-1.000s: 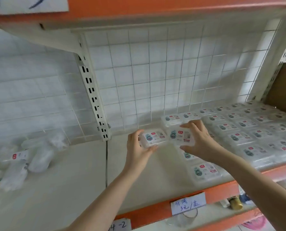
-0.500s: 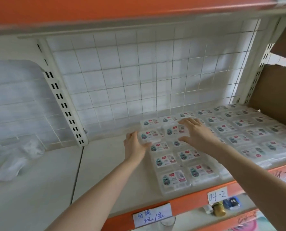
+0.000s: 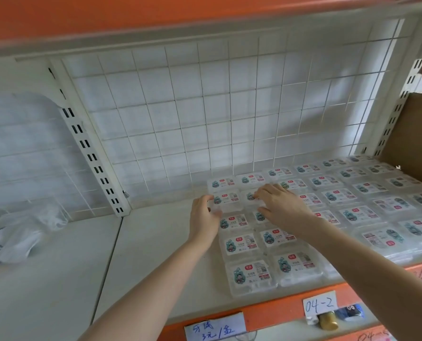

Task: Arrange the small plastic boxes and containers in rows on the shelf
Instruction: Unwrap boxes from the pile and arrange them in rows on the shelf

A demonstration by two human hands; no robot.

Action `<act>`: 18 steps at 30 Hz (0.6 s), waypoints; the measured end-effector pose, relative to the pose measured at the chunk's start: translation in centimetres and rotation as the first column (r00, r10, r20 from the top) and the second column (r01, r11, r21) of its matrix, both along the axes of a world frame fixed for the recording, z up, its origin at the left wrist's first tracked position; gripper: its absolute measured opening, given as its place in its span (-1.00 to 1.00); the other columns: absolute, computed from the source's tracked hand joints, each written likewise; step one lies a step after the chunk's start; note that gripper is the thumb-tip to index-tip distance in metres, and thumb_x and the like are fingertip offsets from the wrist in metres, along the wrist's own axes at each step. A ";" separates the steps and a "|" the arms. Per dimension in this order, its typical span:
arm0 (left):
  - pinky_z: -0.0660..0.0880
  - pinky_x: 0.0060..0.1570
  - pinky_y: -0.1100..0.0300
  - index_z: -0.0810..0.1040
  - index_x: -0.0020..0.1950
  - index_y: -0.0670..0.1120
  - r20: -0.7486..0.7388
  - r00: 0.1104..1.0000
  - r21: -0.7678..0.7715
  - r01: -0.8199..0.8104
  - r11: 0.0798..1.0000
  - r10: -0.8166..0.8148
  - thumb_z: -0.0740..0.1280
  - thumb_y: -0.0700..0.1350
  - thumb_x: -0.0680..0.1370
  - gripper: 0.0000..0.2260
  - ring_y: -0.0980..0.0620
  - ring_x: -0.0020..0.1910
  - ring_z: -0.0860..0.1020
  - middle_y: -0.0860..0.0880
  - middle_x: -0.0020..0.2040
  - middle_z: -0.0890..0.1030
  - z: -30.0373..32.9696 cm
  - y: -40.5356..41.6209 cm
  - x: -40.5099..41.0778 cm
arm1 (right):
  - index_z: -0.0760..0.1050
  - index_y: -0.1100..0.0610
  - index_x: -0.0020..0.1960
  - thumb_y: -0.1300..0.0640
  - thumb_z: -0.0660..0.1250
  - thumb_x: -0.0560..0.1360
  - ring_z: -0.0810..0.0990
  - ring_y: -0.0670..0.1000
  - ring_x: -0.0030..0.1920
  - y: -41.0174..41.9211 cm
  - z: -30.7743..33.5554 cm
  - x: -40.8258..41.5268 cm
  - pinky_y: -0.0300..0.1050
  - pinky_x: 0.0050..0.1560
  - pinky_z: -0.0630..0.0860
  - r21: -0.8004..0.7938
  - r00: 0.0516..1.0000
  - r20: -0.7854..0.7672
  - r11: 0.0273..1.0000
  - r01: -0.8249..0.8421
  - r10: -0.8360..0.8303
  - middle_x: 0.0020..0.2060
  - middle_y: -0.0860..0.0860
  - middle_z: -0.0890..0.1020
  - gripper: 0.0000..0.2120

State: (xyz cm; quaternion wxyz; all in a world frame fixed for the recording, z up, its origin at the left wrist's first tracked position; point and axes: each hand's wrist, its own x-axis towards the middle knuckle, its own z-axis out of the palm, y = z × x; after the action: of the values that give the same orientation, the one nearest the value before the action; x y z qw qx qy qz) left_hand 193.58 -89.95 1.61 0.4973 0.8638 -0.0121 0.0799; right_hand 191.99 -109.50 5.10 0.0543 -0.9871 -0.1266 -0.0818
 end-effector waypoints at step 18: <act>0.39 -0.01 0.34 0.39 0.30 -0.11 -0.017 1.000 0.033 0.003 0.999 -0.003 0.30 -0.17 0.55 -0.67 0.02 0.22 0.43 -0.03 0.26 0.44 0.3 -0.2 0.3 | 0.40 0.11 0.28 0.23 0.11 0.58 0.40 0.03 0.26 0.8 -0.3 0.8 -0.01 0.08 0.51 0.160 0.993 0.014 0.980 0.117 -0.121 0.25 0.01 0.47 -0.71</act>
State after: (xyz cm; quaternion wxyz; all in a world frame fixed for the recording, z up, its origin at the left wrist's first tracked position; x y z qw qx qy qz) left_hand 193.88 -90.18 1.95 0.4830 0.8726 -0.0104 0.0717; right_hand 192.83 -108.67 4.83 0.1263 -0.9844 -0.0610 -0.1063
